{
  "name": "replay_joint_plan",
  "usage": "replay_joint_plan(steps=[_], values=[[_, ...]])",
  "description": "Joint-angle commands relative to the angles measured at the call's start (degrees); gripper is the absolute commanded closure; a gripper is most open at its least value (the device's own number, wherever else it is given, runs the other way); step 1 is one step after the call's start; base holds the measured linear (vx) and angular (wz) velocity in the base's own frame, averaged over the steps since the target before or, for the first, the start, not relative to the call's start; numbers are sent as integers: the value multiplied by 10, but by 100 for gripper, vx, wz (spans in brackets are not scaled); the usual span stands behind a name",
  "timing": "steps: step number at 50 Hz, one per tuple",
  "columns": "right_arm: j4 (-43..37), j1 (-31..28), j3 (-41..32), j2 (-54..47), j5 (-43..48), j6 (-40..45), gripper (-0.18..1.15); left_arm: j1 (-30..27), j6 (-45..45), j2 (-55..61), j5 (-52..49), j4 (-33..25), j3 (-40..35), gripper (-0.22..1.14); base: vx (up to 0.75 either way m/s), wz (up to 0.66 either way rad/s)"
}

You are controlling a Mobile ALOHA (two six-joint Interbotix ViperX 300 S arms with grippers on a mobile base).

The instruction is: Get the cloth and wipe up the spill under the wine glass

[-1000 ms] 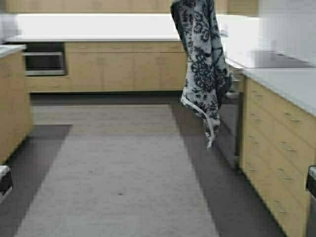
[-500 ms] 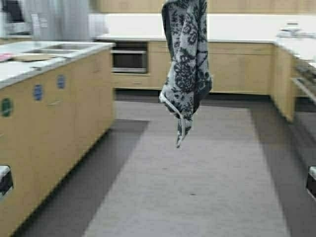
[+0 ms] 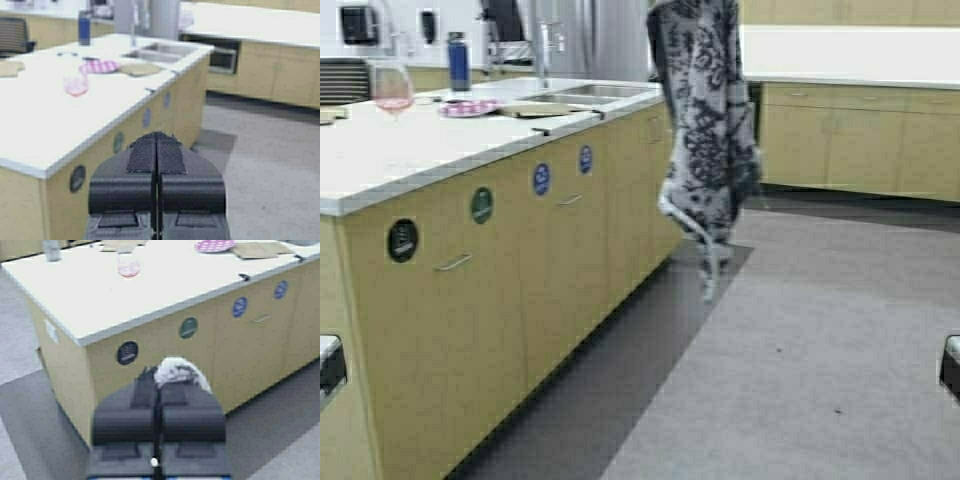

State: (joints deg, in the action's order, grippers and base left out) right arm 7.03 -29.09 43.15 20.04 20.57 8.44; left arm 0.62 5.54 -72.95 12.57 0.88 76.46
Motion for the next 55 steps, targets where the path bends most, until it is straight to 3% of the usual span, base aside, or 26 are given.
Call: replay_joint_plan(steps=[1, 55], values=[[-1, 3, -10, 6, 9, 0, 90, -1, -1, 11, 4, 0, -10, 89, 10, 15], [-1, 4, -7, 5, 38, 4, 90, -1, 2, 291, 122, 4, -55, 89, 21, 9]])
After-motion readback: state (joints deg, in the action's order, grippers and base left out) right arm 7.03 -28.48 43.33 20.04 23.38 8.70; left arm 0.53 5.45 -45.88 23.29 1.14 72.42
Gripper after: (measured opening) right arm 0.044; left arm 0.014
